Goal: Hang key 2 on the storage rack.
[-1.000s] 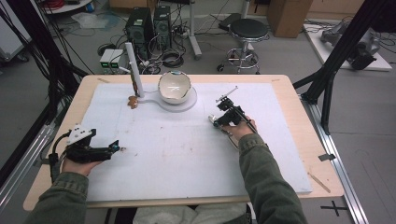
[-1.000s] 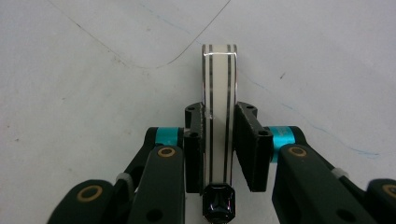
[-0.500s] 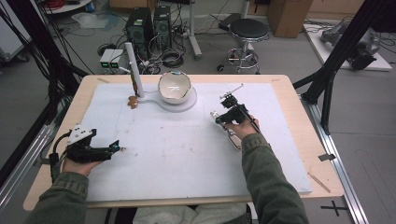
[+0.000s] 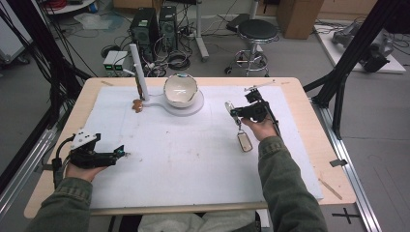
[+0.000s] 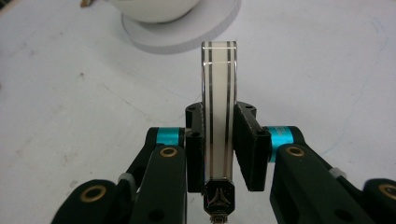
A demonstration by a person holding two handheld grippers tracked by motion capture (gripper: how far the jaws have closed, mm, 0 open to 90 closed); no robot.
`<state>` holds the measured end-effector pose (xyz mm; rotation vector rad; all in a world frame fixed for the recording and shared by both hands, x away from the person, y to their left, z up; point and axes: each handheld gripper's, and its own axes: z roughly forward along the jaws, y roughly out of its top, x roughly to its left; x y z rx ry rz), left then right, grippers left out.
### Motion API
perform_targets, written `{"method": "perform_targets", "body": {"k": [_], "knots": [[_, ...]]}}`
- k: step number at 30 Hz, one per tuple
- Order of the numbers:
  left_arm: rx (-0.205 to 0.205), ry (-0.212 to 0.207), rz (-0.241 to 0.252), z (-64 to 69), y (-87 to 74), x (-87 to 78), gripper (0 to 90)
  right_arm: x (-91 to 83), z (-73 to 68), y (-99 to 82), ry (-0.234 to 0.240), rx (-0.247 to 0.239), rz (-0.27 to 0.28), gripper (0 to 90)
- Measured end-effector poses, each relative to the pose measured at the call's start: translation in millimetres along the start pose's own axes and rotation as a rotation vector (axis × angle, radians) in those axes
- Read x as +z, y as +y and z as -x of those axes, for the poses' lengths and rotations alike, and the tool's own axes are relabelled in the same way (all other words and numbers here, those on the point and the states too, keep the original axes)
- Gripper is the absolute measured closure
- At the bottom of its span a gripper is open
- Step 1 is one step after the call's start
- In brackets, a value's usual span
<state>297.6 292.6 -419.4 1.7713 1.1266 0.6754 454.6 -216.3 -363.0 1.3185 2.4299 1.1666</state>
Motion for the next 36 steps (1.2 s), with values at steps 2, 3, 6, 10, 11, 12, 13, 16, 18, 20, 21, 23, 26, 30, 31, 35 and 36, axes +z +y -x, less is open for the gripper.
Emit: {"method": "perform_targets", "body": {"k": [2, 3, 6, 10, 11, 12, 13, 16, 18, 20, 21, 23, 26, 30, 31, 35, 36], "knots": [[-0.002, 0.001, 0.001, 0.2, 0.0, 0.4, 1.7, -6.1, -0.4, 0.7, 0.011, 0.008, 0.018, 75.0], [-0.001, 0.0, 0.001, 0.2, 0.0, 0.6, 1.7, -9.5, -0.8, 1.4, 0.019, 0.012, 0.028, 75.0], [-0.002, -0.001, 0.001, 0.5, 0.2, 1.1, 1.7, -17.8, -3.1, 5.0, 0.035, 0.013, 0.059, 75.1], [-0.002, -0.002, 0.002, 0.5, 0.6, 1.6, 1.7, -27.8, -11.6, 14.8, 0.051, 0.001, 0.093, 75.0], [-0.002, -0.002, 0.003, 0.7, 0.6, 1.8, 1.7, -29.4, -14.1, 17.3, 0.055, -0.009, 0.104, 75.0], [-0.003, -0.004, 0.003, 0.8, 0.6, 2.0, 1.7, -30.3, -16.3, 19.7, 0.063, -0.012, 0.11, 75.0], [-0.003, -0.004, 0.003, 0.8, 0.6, 2.0, 1.7, -30.8, -19.1, 22.6, 0.061, -0.017, 0.111, 75.0], [-0.001, -0.006, 0.004, 0.9, 0.6, 1.5, 1.7, -30.6, -24.1, 29.1, 0.071, -0.026, 0.119, 75.0], [-0.001, -0.005, 0.004, 0.8, 0.6, 1.3, 1.7, -30.7, -27.9, 33.3, 0.079, -0.03, 0.129, 75.0], [-0.003, -0.006, 0.001, 0.6, 0.5, 1.4, 1.7, -31.0, -33.4, 38.8, 0.092, -0.035, 0.133, 75.0], [-0.003, -0.007, 0.001, 0.7, 0.5, 1.6, 1.7, -31.2, -36.2, 41.6, 0.094, -0.044, 0.132, 74.9], [0.0, -0.011, -0.001, 0.7, 0.5, 1.7, 1.7, -31.9, -41.9, 46.9, 0.101, -0.053, 0.134, 74.9], [0.001, -0.016, -0.002, 1.5, 0.4, 2.6, 1.7, -32.2, -51.6, 57.2, 0.118, -0.076, 0.146, 74.9], [0.0, -0.023, -0.002, 1.5, 0.7, 3.6, 1.7, -29.5, -62.4, 70.5, 0.136, -0.086, 0.151, 74.9], [0.001, -0.024, -0.002, 1.3, 0.7, 3.8, 1.7, -28.7, -65.5, 73.9, 0.14, -0.089, 0.152, 74.9], [0.0, -0.03, -0.001, 1.1, 0.7, 4.8, 1.7, -24.8, -77.2, 87.2, 0.153, -0.11, 0.149, 74.9], [0.0, -0.031, 0.0, 1.0, 0.7, 5.0, 1.7, -24.3, -79.6, 89.6, 0.154, -0.113, 0.146, 74.9]]}}
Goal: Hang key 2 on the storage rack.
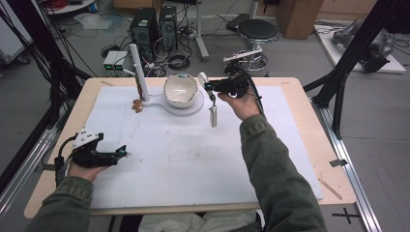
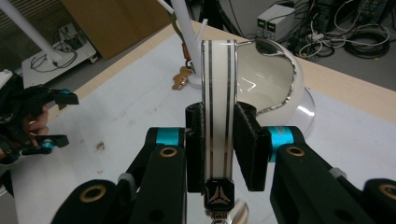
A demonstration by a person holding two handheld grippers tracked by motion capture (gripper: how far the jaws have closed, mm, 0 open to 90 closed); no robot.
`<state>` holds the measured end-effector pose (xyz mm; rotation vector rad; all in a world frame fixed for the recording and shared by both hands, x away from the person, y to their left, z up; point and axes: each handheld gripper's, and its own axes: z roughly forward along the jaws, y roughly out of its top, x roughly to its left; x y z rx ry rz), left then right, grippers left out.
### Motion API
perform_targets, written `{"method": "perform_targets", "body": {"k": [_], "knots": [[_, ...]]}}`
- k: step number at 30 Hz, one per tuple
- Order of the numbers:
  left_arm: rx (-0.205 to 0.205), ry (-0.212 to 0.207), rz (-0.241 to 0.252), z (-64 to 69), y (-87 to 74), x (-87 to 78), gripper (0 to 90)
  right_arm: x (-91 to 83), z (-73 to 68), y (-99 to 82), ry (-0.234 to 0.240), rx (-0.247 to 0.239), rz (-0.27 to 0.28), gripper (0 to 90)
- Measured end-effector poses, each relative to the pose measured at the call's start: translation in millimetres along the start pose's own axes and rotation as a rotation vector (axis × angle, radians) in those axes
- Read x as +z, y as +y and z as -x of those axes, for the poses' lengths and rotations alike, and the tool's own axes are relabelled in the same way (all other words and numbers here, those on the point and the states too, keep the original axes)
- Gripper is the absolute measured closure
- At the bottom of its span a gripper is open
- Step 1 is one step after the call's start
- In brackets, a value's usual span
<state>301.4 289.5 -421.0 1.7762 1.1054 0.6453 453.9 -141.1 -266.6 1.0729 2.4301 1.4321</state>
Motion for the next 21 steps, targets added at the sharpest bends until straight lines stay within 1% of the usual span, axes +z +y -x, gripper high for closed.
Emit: {"method": "perform_targets", "body": {"k": [4, 8, 10, 15, 16, 20, 21], "knots": [[-0.001, -0.004, 0.001, -0.1, 0.0, 0.0, 1.7, 7.2, -8.4, 10.6, 0.014, -0.014, 0.003, 74.9], [0.001, -0.011, -0.002, 0.3, -0.1, 0.6, 1.7, 15.3, -16.1, 20.1, 0.021, -0.03, -0.012, 74.9], [0.003, -0.015, -0.003, 0.2, 0.0, 1.1, 1.7, 20.1, -20.5, 26.1, 0.037, -0.036, -0.006, 74.9], [0.01, -0.024, -0.007, 1.5, -0.6, 2.4, 1.7, 31.7, -27.1, 34.6, 0.053, -0.039, -0.03, 74.9], [0.012, -0.027, -0.007, 2.0, -0.6, 2.5, 1.7, 33.9, -27.9, 36.3, 0.055, -0.052, -0.029, 74.9], [0.018, -0.03, -0.009, 2.1, -0.5, 2.7, 1.7, 42.5, -32.8, 43.4, 0.077, -0.044, -0.031, 74.9], [0.016, -0.03, -0.007, 2.1, -0.5, 2.8, 1.7, 44.8, -33.5, 45.4, 0.083, -0.048, -0.027, 74.9]]}}
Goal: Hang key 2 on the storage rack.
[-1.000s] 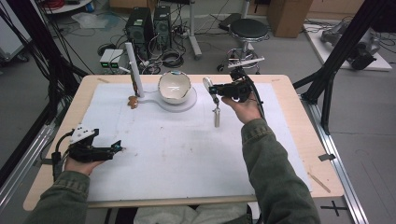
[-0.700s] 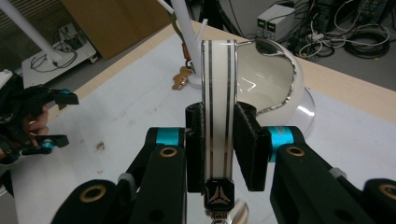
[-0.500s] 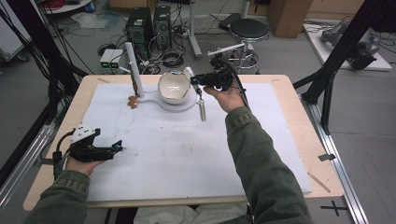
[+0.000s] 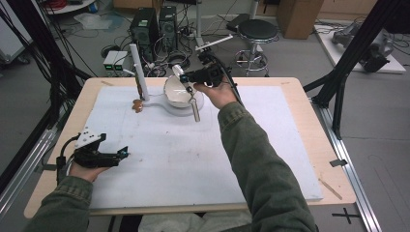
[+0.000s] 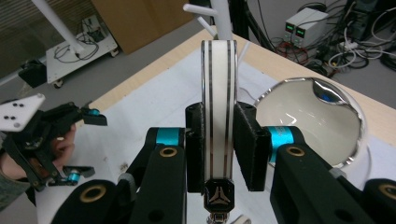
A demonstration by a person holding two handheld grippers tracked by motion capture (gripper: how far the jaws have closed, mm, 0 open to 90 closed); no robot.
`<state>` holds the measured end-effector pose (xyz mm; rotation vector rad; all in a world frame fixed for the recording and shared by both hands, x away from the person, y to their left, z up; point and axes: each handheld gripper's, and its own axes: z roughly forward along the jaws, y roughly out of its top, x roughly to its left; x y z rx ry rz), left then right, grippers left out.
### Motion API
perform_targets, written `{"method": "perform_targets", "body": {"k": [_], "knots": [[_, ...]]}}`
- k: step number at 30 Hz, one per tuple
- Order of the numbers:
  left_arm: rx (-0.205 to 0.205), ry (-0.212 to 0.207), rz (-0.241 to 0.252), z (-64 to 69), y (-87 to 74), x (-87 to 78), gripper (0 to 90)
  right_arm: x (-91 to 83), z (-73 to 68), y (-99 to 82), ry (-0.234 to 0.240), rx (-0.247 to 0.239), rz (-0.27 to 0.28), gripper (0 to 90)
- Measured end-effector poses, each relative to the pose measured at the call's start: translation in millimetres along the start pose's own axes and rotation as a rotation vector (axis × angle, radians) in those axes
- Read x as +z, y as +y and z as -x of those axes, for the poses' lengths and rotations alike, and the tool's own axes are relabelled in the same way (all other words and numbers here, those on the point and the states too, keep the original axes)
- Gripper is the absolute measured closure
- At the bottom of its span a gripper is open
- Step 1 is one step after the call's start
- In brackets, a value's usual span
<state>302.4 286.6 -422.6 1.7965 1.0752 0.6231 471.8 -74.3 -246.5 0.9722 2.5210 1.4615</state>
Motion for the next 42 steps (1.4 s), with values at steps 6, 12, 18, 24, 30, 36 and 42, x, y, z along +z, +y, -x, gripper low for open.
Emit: {"method": "perform_targets", "body": {"k": [6, 12, 18, 24, 30, 36, 42], "knots": [[-0.002, -0.006, 0.005, 0.1, 0.1, -0.1, 1.7, 12.4, -8.7, 17.7, 0.022, -0.009, -0.006, 74.9], [0.003, -0.01, 0.004, 0.1, -0.1, -0.6, 1.7, 28.0, -18.1, 37.2, 0.028, -0.048, -0.041, 74.9], [0.003, -0.016, 0.003, 0.2, 0.0, -0.3, 1.7, 40.0, -23.5, 56.5, 0.048, -0.044, -0.039, 74.9], [-0.01, -0.025, -0.001, -0.5, -0.1, 0.6, 1.7, 55.2, -27.6, 72.3, 0.092, -0.055, -0.044, 74.9], [-0.012, -0.024, 0.002, -0.6, 0.1, 0.5, 1.7, 67.3, -29.2, 89.0, 0.117, -0.042, -0.044, 74.9], [-0.015, -0.029, 0.0, -1.5, 0.2, 1.2, 1.7, 78.7, -31.2, 103.6, 0.118, -0.036, -0.044, 74.9], [-0.016, -0.032, 0.0, -2.6, 0.3, 1.7, 1.7, 88.9, -36.4, 120.3, 0.121, -0.046, -0.017, 74.8]]}}
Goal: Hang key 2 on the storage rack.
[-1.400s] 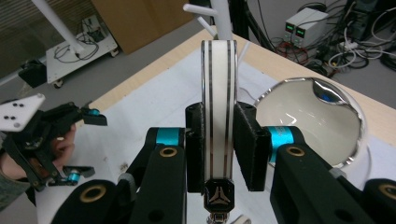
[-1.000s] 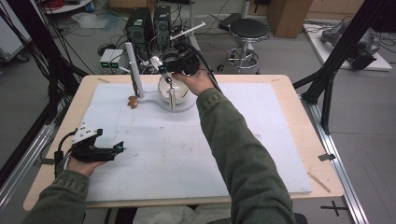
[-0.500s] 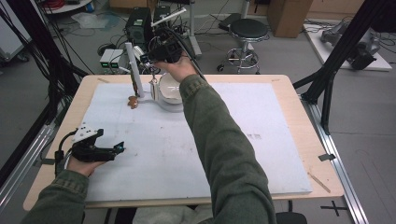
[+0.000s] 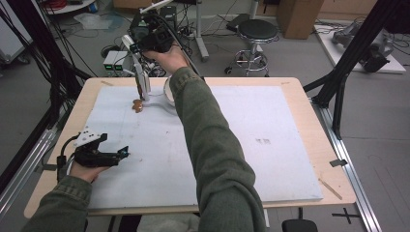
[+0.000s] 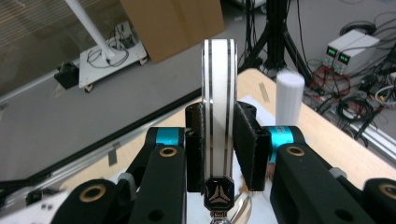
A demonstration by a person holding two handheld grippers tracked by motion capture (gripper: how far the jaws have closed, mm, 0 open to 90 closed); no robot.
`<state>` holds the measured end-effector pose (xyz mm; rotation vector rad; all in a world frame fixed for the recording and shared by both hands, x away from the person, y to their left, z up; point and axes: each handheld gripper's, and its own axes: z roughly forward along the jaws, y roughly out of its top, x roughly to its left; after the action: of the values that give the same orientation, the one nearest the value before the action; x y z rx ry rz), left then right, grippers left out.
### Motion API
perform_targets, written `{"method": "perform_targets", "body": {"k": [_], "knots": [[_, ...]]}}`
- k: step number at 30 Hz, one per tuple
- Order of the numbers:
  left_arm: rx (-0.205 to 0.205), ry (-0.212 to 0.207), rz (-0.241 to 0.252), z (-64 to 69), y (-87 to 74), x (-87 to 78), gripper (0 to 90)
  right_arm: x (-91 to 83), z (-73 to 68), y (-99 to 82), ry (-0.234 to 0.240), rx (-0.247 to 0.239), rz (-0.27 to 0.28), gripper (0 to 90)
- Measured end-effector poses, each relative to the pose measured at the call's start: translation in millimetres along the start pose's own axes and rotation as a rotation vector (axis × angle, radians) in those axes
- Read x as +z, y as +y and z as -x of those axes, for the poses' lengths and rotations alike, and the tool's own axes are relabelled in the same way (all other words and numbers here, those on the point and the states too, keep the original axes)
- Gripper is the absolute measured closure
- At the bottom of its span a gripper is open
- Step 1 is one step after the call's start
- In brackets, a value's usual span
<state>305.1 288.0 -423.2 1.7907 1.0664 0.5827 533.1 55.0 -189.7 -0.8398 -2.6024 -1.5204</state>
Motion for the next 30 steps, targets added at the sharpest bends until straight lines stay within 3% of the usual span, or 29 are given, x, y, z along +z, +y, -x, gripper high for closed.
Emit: {"method": "perform_targets", "body": {"k": [13, 20, 30], "knots": [[-0.007, -0.008, 0.003, -1.8, 0.9, 2.7, 1.7, 28.7, 8.2, 16.1, -0.035, 0.015, 0.01, 74.8], [-0.009, -0.016, -0.002, -2.3, 1.5, 5.3, 1.7, 40.9, 14.7, 14.7, -0.022, 0.017, 0.053, 74.8], [-0.006, -0.017, -0.001, -2.1, 1.9, 4.9, 1.7, 48.9, 15.3, 16.2, -0.053, -0.02, 0.104, 74.8]]}}
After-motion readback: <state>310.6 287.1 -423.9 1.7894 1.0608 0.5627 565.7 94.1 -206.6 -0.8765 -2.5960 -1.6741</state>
